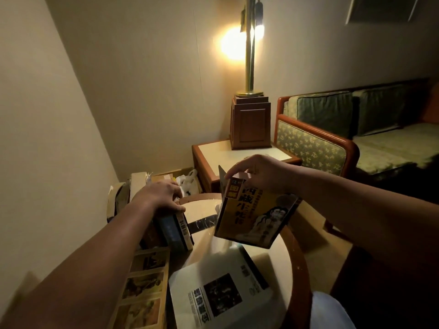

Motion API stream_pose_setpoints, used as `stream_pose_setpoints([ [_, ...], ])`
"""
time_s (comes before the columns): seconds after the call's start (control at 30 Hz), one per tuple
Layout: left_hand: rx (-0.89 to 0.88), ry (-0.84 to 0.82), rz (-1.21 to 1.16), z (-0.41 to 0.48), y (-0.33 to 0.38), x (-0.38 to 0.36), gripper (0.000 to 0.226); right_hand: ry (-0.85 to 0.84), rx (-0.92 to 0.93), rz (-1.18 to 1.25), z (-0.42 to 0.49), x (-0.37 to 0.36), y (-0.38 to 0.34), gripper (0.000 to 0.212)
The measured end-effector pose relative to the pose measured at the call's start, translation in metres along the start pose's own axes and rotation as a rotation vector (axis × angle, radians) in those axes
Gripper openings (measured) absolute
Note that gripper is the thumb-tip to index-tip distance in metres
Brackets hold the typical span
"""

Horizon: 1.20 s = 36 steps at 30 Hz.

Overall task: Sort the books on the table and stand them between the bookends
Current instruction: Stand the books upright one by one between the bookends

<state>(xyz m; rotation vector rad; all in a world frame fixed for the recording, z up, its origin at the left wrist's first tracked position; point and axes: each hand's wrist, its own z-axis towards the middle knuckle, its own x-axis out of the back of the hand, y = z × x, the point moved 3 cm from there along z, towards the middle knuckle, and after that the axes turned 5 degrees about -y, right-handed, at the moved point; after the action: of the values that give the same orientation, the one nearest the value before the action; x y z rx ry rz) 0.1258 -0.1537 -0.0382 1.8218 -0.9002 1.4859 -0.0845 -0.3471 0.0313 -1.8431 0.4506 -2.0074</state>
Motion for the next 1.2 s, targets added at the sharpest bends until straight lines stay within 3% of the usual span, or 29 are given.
stream_pose_setpoints([
  [0.43,-0.006,0.017,0.008,0.002,0.0,-0.001,0.044,0.024,0.16,-0.201,0.024,-0.044,-0.026,0.046],
  [0.63,-0.014,0.026,0.016,0.004,-0.003,-0.001,0.051,0.239,0.135,-0.164,0.019,-0.08,-0.026,0.035],
  [0.73,-0.013,0.033,0.018,0.004,-0.003,-0.002,0.051,0.374,0.105,-0.127,0.011,-0.088,-0.026,0.043],
  [0.9,-0.014,0.046,0.016,0.005,-0.003,-0.003,0.051,0.547,-0.055,-0.102,0.008,-0.09,-0.023,0.017],
  [1.07,-0.015,0.038,0.017,0.004,-0.004,-0.004,0.049,0.499,-0.303,0.193,0.004,-0.078,-0.012,0.025],
  [1.2,-0.014,0.03,0.016,0.004,-0.003,-0.003,0.049,0.244,-0.433,0.432,0.0,-0.062,-0.011,0.037],
])
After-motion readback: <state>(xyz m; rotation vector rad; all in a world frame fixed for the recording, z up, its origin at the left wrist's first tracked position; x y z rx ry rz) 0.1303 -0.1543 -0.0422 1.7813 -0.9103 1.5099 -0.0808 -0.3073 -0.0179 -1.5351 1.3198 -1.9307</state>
